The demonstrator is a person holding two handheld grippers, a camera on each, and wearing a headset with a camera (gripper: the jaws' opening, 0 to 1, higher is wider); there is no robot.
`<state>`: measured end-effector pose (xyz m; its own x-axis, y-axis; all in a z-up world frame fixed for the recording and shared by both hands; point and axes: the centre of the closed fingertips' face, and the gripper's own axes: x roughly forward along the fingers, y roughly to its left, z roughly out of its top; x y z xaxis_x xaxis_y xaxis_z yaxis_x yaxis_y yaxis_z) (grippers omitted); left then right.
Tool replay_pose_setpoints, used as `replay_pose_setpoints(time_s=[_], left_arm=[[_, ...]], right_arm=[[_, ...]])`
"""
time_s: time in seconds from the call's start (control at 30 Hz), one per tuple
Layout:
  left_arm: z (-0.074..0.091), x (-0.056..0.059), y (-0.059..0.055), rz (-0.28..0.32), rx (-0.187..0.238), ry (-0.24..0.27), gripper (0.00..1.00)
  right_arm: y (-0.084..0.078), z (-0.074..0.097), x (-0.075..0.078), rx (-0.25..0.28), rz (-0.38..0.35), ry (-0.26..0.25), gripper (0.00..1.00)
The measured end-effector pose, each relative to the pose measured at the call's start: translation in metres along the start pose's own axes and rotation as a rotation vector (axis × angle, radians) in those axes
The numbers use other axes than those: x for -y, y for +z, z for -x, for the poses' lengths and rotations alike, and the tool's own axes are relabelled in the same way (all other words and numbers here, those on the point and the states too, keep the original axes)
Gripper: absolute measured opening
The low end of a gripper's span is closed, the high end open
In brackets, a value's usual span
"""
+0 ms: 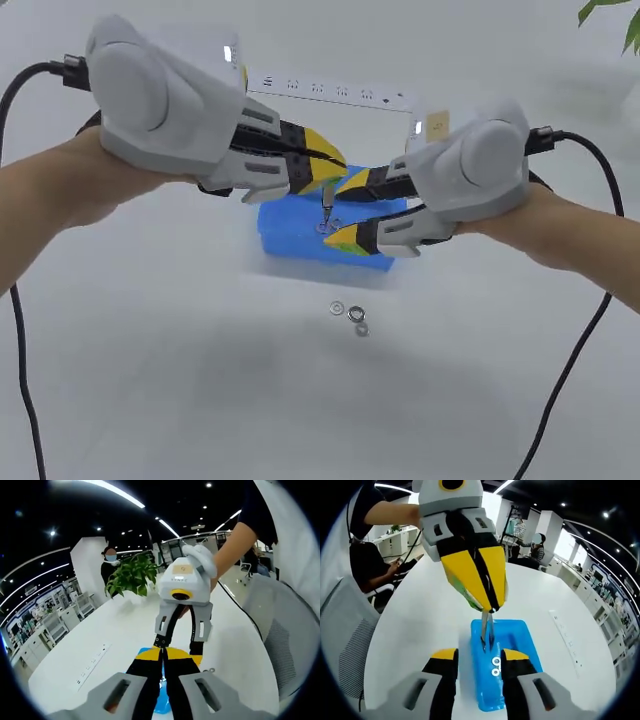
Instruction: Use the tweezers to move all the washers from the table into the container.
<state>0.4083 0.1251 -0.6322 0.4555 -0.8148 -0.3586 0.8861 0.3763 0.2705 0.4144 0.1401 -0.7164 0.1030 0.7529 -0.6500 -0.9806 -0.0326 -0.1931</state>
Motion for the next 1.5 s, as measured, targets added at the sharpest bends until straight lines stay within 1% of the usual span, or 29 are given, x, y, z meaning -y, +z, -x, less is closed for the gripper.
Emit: replay_pose_setpoints(time_s=[0.03, 0.1, 0.2, 0.27, 0.33, 0.4, 0.5, 0.63, 0.67, 0.73, 0.77, 0.8, 0.83, 0.9, 1.0, 1.07, 1.13, 1.17, 1.2, 1.23, 1.3, 1.33, 1.37, 1.43, 1.5], left_arm=[[0.001, 0.001, 0.001, 0.001, 0.004, 0.003, 0.04], [0.003, 0.003, 0.002, 0.003, 0.005, 0.007, 0.04], [0.007, 0.004, 0.004, -0.003, -0.002, 0.011, 0.04], [0.009, 0.005, 0.006, -0.005, -0.001, 0.015, 0.04], [0.012, 0.007, 0.011, -0.014, 0.004, 0.017, 0.04], [0.015, 0.010, 0.014, -0.016, 0.011, 0.017, 0.04], [0.020, 0.014, 0.019, -0.010, 0.029, 0.016, 0.04], [0.024, 0.020, 0.018, -0.012, 0.019, 0.023, 0.04], [0.026, 0.021, 0.018, 0.008, 0.028, 0.033, 0.04], [0.028, 0.025, 0.016, 0.018, 0.030, 0.037, 0.04], [0.027, 0.027, 0.014, 0.021, 0.026, 0.037, 0.04], [0.027, 0.029, 0.013, 0.024, 0.022, 0.034, 0.04], [0.026, 0.032, 0.010, 0.028, 0.009, 0.033, 0.04], [0.024, 0.036, 0.005, 0.026, -0.012, 0.033, 0.04], [0.021, 0.039, 0.005, 0.042, -0.007, 0.031, 0.04], [0.019, 0.041, 0.006, 0.045, -0.002, 0.030, 0.04], [0.017, 0.042, 0.006, 0.041, 0.009, 0.038, 0.04], [0.017, 0.043, 0.008, 0.036, 0.033, 0.043, 0.04], [0.016, 0.044, 0.010, 0.045, 0.049, 0.045, 0.04], [0.015, 0.045, 0.010, 0.050, 0.057, 0.045, 0.04], [0.013, 0.049, 0.006, 0.057, 0.043, 0.039, 0.04], [0.012, 0.053, 0.003, 0.050, 0.025, 0.029, 0.04], [0.011, 0.055, 0.001, 0.049, 0.019, 0.023, 0.04], [0.010, 0.061, -0.001, 0.052, 0.018, 0.005, 0.04], [0.008, 0.065, -0.004, 0.049, 0.016, -0.003, 0.04]], right_arm=[[0.000, 0.002, -0.001, 0.003, -0.009, -0.003, 0.38], [0.001, 0.006, 0.000, 0.020, -0.032, -0.026, 0.42], [0.005, 0.013, 0.002, 0.069, -0.095, -0.063, 0.47], [0.006, 0.019, 0.004, 0.094, -0.120, -0.086, 0.52], [0.004, 0.024, 0.005, 0.103, -0.118, -0.112, 0.55], [-0.002, 0.030, 0.005, 0.106, -0.131, -0.127, 0.56], [-0.010, 0.041, 0.003, 0.132, -0.180, -0.155, 0.59], [-0.023, 0.054, -0.005, 0.142, -0.230, -0.176, 0.67], [-0.026, 0.057, -0.008, 0.146, -0.248, -0.183, 0.69], [-0.034, 0.064, -0.015, 0.154, -0.274, -0.191, 0.70], [-0.038, 0.066, -0.018, 0.154, -0.275, -0.198, 0.70], [-0.043, 0.071, -0.021, 0.155, -0.261, -0.220, 0.70], [-0.044, 0.072, -0.022, 0.154, -0.261, -0.223, 0.70], [-0.055, 0.077, -0.028, 0.146, -0.298, -0.227, 0.70], [-0.065, 0.081, -0.039, 0.141, -0.318, -0.226, 0.72], [-0.068, 0.084, -0.045, 0.139, -0.321, -0.236, 0.77], [-0.070, 0.087, -0.048, 0.142, -0.320, -0.240, 0.83], [-0.070, 0.088, -0.050, 0.142, -0.322, -0.240, 0.84], [-0.070, 0.089, -0.050, 0.142, -0.320, -0.243, 0.84], [-0.070, 0.089, -0.051, 0.141, -0.317, -0.245, 0.85], [-0.071, 0.089, -0.052, 0.140, -0.317, -0.243, 0.87], [-0.071, 0.089, -0.053, 0.142, -0.319, -0.242, 0.88], [-0.071, 0.089, -0.054, 0.144, -0.321, -0.238, 0.88], [-0.074, 0.088, -0.055, 0.141, -0.320, -0.239, 0.90], [-0.076, 0.087, -0.056, 0.134, -0.327, -0.235, 0.95]])
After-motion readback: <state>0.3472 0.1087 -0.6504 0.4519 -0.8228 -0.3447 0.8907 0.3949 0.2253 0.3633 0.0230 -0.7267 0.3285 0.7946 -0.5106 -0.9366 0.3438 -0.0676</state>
